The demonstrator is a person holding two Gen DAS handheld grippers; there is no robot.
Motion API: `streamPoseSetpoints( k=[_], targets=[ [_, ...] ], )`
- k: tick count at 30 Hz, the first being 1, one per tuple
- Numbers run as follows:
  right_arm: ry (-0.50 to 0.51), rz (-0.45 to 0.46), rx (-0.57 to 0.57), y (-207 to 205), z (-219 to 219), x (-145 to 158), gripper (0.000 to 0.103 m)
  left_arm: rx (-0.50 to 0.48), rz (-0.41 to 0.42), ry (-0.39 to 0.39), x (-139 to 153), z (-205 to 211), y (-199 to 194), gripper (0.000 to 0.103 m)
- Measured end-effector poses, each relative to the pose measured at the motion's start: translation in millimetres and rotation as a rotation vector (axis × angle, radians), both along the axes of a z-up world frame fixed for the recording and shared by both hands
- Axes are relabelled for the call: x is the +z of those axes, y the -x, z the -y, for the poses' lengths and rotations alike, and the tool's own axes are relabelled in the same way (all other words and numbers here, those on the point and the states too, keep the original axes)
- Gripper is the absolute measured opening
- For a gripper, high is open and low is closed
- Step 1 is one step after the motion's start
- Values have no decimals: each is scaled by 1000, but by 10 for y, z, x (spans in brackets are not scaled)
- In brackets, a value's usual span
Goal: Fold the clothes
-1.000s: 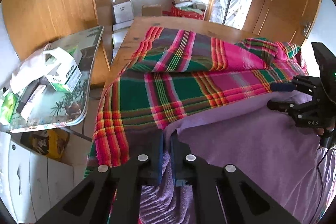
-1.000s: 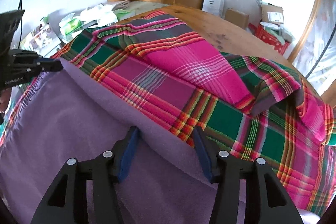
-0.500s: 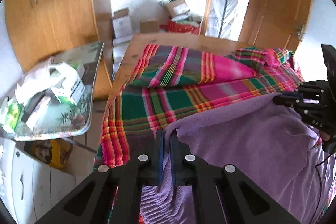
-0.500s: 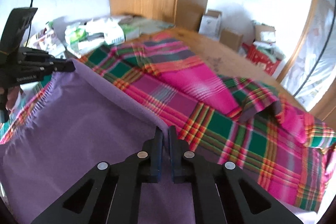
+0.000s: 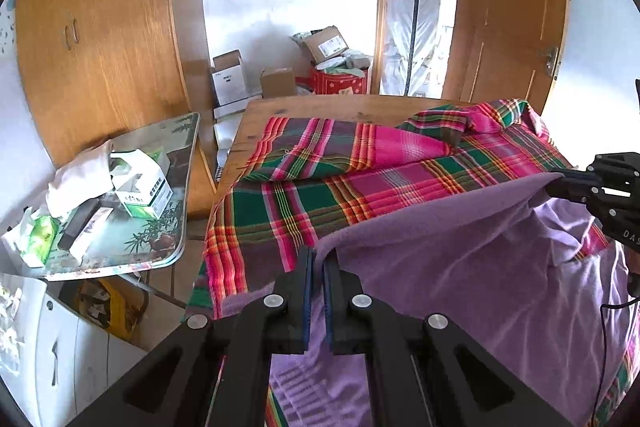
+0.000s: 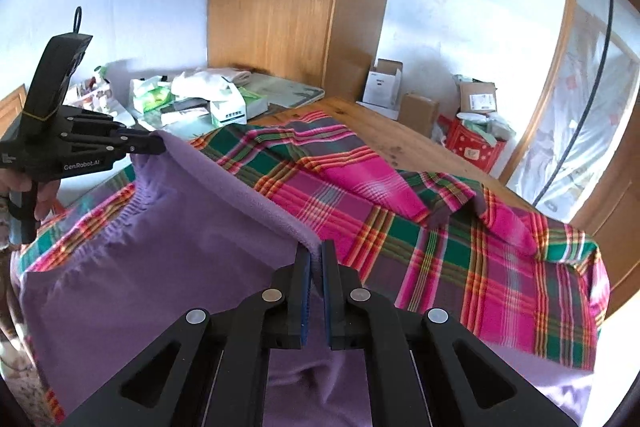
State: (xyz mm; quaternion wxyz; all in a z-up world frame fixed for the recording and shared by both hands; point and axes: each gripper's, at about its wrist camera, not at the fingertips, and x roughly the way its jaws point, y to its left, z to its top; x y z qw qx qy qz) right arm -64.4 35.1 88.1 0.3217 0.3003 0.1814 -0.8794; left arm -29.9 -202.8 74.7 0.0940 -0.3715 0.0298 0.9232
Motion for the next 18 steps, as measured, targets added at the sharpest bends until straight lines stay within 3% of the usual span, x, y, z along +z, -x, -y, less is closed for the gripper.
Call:
streamPoseSetpoints(
  k=[18],
  targets=[
    [33,-44,-3,-918,-126,90,5,2,-40,-10,124,4,-803,4]
  ],
)
